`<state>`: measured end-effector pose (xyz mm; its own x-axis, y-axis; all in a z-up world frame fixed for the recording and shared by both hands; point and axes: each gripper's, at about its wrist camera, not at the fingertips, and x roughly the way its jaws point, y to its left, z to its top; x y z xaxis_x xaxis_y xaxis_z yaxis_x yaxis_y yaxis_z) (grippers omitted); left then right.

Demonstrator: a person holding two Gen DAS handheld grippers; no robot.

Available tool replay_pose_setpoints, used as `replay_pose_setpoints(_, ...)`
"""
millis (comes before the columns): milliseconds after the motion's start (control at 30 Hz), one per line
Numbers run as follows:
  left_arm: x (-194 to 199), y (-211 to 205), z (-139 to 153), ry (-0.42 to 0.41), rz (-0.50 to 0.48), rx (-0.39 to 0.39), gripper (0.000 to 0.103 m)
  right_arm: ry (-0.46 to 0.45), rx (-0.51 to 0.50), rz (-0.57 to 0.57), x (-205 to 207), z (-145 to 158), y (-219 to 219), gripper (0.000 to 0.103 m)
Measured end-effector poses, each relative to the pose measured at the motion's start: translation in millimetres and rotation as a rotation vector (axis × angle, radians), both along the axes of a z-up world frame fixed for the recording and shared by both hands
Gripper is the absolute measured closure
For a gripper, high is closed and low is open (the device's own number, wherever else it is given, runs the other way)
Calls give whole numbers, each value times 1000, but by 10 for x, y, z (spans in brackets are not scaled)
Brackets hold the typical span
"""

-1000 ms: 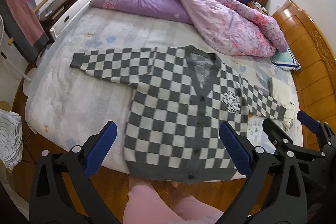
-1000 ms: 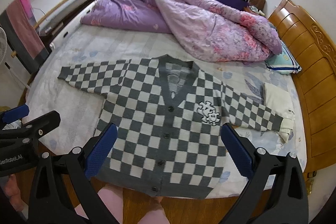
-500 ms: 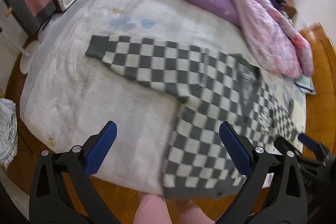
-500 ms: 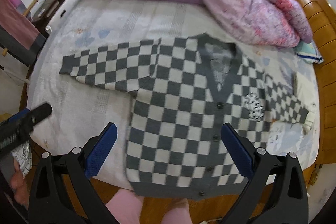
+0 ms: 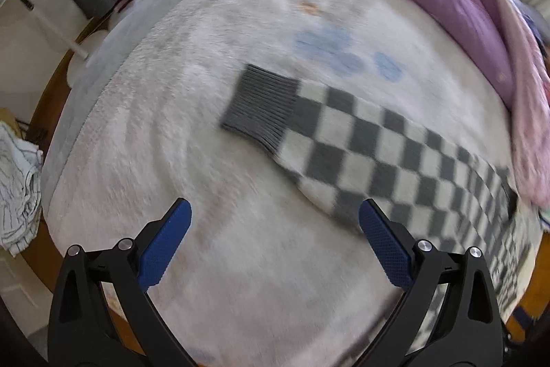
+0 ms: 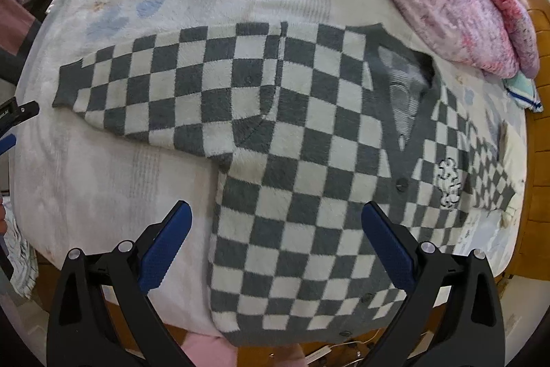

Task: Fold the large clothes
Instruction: 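Move the left gripper down to the grey ribbed sleeve cuff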

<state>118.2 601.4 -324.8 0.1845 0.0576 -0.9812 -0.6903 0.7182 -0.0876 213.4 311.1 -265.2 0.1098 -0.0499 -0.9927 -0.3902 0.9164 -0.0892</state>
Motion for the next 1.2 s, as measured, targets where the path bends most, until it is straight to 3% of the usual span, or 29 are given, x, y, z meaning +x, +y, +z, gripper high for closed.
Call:
replay_pose_setpoints(200, 143, 420, -425, 9, 92, -32, 6, 50, 8, -44, 223, -264, 144, 8)
replay_pose_setpoints(400, 358, 508, -751, 16, 111, -38, 9, 89, 10, -83, 316, -446, 178, 8)
replay_pose_setpoints(500, 444, 517, -881, 7, 111, -61, 32, 101, -2, -85, 303, -528, 167, 8)
replay_pose_setpoints(600, 498, 548, -1087, 16, 141, -62, 33, 117, -22, -89, 279, -610, 122, 8)
replay_pose_setpoints(667, 541, 528, -1093, 13, 134, 11, 45, 125, -17, -92, 261, -650, 84, 8)
replay_pose_setpoints(733, 579, 516, -1074, 31, 120, 68, 69, 127, -23, -88, 247, -685, 60, 8)
replay_pose_setpoints(767, 570, 528, -1065, 32, 129, 77, 75, 129, -31, -84, 242, -710, 44, 8)
replay_pose_setpoints(833, 510, 580, -1019, -3, 165, 59, 98, 133, -29, -89, 236, -734, 16, 8)
replay_pose_setpoints(867, 484, 601, -1000, -17, 175, 50, 103, 136, -24, -94, 232, -741, 6, 8)
replay_pose_setpoints(1000, 380, 666, -901, -35, 193, 73, 103, 153, 3, -125, 217, -741, -81, 8)
replay_pose_setpoints(1100, 262, 739, -759, -76, 222, 47, 103, 146, 2, -133, 196, -721, -150, 8)
replay_pose_setpoints(1167, 174, 758, -724, -98, 229, -39, 103, 152, 4, -145, 167, -713, -199, 8)
replay_pose_setpoints(1200, 134, 793, -796, -98, 257, -131, 95, 155, 15, -152, 154, -710, -228, 8)
